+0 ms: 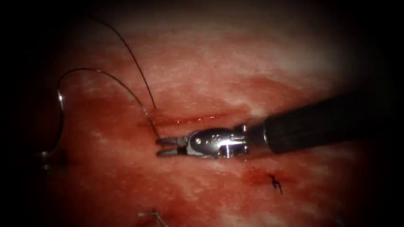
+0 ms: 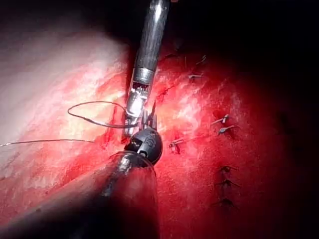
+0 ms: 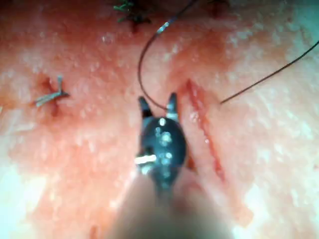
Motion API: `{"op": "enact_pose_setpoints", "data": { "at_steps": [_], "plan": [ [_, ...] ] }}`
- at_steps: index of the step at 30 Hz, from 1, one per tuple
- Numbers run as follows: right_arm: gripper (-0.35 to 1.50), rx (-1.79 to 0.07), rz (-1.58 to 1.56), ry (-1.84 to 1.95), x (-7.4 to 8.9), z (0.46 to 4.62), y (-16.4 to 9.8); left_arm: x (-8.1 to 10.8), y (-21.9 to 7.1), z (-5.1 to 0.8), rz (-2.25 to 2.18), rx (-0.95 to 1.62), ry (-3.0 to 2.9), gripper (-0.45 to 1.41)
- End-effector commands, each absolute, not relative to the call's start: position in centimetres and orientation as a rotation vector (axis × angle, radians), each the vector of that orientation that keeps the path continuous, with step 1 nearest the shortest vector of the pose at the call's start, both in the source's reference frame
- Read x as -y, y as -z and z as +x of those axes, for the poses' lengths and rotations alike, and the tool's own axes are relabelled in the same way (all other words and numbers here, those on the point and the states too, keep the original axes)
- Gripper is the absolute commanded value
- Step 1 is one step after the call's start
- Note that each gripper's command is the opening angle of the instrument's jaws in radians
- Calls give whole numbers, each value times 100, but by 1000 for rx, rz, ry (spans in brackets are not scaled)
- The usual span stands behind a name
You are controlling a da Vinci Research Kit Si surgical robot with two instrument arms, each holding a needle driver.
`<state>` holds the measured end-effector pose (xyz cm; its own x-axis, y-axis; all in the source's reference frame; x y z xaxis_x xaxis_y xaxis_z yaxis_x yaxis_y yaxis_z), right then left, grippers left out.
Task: Wound Closure
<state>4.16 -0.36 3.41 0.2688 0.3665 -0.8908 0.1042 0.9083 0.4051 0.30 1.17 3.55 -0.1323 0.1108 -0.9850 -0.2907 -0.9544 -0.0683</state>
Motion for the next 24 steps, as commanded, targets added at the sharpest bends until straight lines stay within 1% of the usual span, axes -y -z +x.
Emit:
{"op": "enact_pose_setpoints", "data": {
  "at_steps": [1, 10, 24],
  "plan": [
    [-35, -1283, 449, -221, 44, 414, -339, -112, -361, 25, -1866, -193, -2169, -45],
    [-35, -1268, 486, -202, 80, 406, -296, -117, -377, 28, -1864, -195, -2161, -45],
    [-35, -1294, 546, -167, 125, 393, -195, -128, -412, 56, -1817, -214, -2146, -45]
  ]
}}
